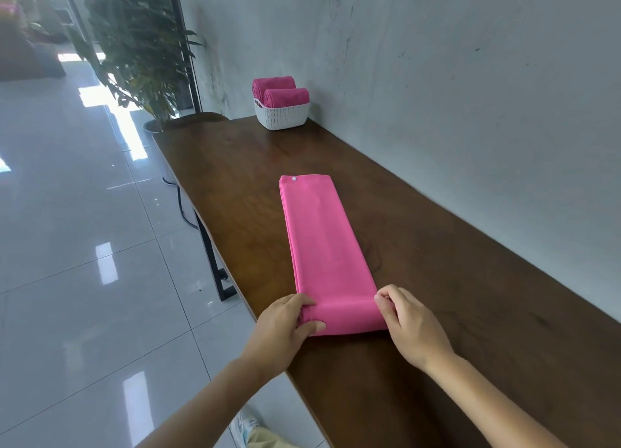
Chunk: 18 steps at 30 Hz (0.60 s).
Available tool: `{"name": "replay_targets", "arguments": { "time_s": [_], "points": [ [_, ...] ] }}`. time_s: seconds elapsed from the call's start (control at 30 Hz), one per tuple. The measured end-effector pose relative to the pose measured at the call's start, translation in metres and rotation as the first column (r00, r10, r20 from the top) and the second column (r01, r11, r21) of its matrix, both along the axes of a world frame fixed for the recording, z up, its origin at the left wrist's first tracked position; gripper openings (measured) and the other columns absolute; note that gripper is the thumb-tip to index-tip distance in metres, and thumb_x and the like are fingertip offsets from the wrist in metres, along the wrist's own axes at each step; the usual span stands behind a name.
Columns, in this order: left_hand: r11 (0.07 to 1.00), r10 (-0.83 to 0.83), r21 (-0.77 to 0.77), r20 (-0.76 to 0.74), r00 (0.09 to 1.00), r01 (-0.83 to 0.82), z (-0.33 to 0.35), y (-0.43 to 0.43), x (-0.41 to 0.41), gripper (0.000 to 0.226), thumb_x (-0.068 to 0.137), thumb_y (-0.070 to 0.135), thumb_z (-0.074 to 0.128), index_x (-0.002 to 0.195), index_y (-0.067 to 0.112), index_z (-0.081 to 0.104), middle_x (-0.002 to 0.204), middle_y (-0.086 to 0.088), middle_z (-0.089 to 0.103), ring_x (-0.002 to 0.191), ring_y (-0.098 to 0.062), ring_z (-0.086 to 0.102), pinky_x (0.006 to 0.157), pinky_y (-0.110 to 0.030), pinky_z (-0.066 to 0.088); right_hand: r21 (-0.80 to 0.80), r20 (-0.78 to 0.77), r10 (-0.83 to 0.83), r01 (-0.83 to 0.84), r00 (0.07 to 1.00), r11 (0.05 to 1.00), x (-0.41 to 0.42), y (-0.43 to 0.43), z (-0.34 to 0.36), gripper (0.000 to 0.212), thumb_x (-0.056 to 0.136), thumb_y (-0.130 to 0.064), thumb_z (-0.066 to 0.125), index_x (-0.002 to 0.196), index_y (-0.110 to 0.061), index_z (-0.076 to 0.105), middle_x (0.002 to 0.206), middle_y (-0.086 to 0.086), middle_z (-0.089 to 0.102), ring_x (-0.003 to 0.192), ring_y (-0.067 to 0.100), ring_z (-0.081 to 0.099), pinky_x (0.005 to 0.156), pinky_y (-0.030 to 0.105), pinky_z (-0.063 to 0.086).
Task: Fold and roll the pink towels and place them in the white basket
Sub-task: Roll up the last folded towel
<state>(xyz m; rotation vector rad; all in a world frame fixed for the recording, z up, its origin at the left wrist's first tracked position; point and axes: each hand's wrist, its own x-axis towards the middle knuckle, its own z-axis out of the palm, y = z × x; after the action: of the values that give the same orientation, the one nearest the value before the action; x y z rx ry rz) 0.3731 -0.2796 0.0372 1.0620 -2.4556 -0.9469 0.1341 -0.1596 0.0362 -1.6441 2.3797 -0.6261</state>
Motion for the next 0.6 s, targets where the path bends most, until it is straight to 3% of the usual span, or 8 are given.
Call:
{"name": "replay_targets", "arguments": {
  "time_s": [0.13,0.27,0.37,0.47,0.53,0.6],
  "points": [
    [0.973,0.022,0.231,-0.039,0.999,-0.012,-0.001,-0.009,0.005,0.026,0.093,0.048,0.065,0.110,0.029,0.062,0.098,0.014,0.064,0.088,-0.007,0.061,0.070,-0.019,0.051,0.001,0.103,0.011,-0.011,0.995,1.000,0.005,0.014,-0.003,0.044,0.097,-0.067,0.029,0.122,-0.039,0.050,0.117,-0.023,0.055,0.101,-0.003,0.058,0.068,0.013,0.049],
    [0.921,0.043,0.390,-0.075,0.996,-0.010,-0.003,-0.019,0.008,0.035,0.086,0.057,0.066,0.098,0.024,0.067,0.095,0.003,0.071,0.087,-0.016,0.068,0.076,-0.033,0.060,0.006,0.239,-0.008,0.007,0.971,1.000,0.011,0.020,-0.005,0.043,0.093,-0.071,0.036,0.121,-0.041,0.051,0.118,-0.024,0.053,0.105,-0.001,0.057,0.073,0.016,0.051],
    [0.891,0.111,0.451,-0.095,0.989,-0.057,-0.001,-0.017,0.005,0.033,0.089,0.054,0.066,0.103,0.024,0.065,0.097,0.005,0.071,0.089,-0.015,0.068,0.074,-0.027,0.060,0.040,0.270,-0.047,0.038,0.962,0.998,0.011,0.011,-0.005,0.050,0.092,-0.072,0.034,0.118,-0.035,0.054,0.119,-0.017,0.051,0.104,0.000,0.056,0.072,0.018,0.048],
    [0.956,0.204,0.240,-0.121,0.971,-0.171,0.001,-0.010,0.000,0.019,0.093,0.046,0.067,0.101,0.029,0.062,0.098,0.012,0.066,0.086,-0.008,0.063,0.068,-0.019,0.053,0.113,0.272,-0.094,0.066,0.958,0.991,0.007,-0.003,-0.002,0.061,0.089,-0.077,0.031,0.117,-0.029,0.057,0.118,-0.012,0.051,0.103,0.002,0.055,0.073,0.018,0.046],
    [0.979,0.200,0.066,-0.157,0.967,-0.192,0.002,-0.006,-0.002,0.012,0.094,0.041,0.068,0.100,0.033,0.062,0.101,0.017,0.061,0.087,-0.004,0.059,0.072,-0.016,0.051,0.159,0.285,-0.134,0.091,0.949,0.983,0.004,-0.011,0.001,0.060,0.088,-0.077,0.032,0.111,-0.028,0.056,0.113,-0.011,0.055,0.098,0.003,0.056,0.070,0.019,0.043],
    [0.987,0.153,-0.016,-0.159,0.975,-0.157,0.000,-0.006,0.000,0.017,0.093,0.043,0.068,0.108,0.035,0.063,0.110,0.020,0.056,0.094,-0.002,0.057,0.081,-0.017,0.052,0.197,0.308,-0.174,0.116,0.935,0.973,0.001,-0.018,0.004,0.055,0.089,-0.076,0.037,0.107,-0.027,0.052,0.109,-0.010,0.058,0.096,0.005,0.057,0.068,0.023,0.044]
  ]
}}
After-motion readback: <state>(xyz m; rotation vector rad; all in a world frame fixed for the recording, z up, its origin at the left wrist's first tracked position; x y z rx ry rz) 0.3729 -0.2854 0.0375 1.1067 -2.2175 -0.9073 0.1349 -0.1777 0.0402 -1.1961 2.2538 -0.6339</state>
